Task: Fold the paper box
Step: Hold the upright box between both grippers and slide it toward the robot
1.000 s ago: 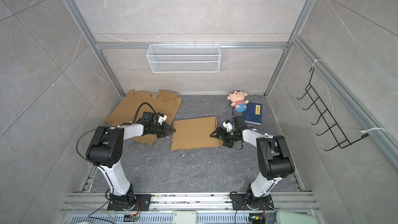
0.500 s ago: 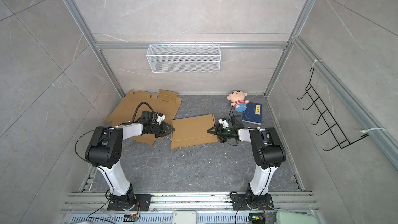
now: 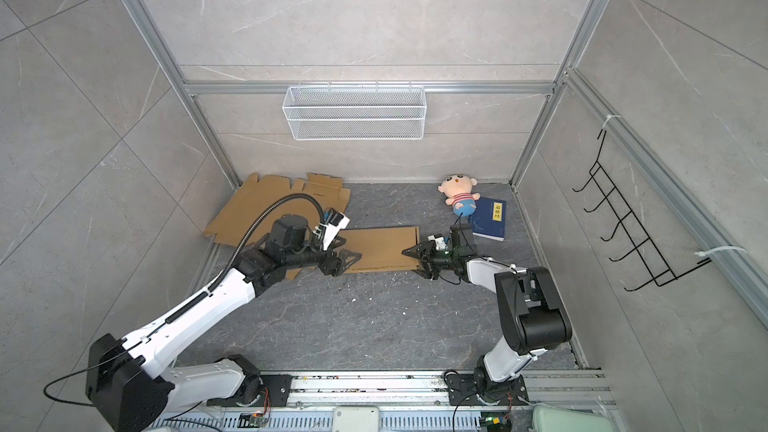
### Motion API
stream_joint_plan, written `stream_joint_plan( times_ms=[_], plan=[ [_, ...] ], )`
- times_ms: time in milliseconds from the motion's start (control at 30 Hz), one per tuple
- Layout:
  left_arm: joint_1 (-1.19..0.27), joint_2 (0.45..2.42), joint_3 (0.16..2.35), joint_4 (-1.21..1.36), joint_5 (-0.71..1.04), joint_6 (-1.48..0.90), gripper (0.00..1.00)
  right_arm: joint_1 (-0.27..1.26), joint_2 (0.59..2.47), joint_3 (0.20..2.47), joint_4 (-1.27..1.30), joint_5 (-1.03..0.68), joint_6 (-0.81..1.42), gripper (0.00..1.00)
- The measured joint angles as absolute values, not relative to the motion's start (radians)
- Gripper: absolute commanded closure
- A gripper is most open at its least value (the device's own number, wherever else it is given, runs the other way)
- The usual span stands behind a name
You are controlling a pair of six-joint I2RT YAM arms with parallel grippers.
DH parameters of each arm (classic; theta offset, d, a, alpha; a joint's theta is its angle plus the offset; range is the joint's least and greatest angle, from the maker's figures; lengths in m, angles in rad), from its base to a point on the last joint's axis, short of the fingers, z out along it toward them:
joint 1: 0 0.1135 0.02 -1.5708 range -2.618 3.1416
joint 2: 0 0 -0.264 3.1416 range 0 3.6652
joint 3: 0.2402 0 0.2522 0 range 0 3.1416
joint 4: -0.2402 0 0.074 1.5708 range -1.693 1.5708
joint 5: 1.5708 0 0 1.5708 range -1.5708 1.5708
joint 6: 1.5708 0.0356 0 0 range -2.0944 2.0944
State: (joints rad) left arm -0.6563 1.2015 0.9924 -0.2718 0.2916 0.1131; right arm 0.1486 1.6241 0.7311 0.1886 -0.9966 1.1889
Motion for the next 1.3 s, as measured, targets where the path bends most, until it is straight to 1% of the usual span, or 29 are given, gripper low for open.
stream_joint_plan(
  times_ms=[200, 400, 700, 1033, 1300],
  plan=[
    [-0.754, 1.231, 0.992, -0.37, 0.152, 0.443, 0.15, 0.149, 1.561, 0.727, 0.138, -1.007, 1.277, 0.55],
    [-0.799, 1.324, 1.015, -0.427, 0.067, 0.654, 0.14, 0.149, 1.509, 0.727, 0.101, -1.026, 1.317, 0.57],
    [-0.804, 1.368, 1.005, -0.387, -0.058, 0.821, 0.18, 0.149, 1.468, 0.725, 0.06, -1.045, 1.355, 0.59],
    [-0.804, 1.361, 0.878, -0.188, -0.175, 0.936, 0.26, 0.17, 1.421, 0.702, 0.032, -1.021, 1.414, 0.6],
    [-0.809, 1.33, 0.804, -0.064, -0.219, 1.004, 0.32, 0.181, 1.403, 0.69, 0.028, -1.008, 1.452, 0.6]
  ],
)
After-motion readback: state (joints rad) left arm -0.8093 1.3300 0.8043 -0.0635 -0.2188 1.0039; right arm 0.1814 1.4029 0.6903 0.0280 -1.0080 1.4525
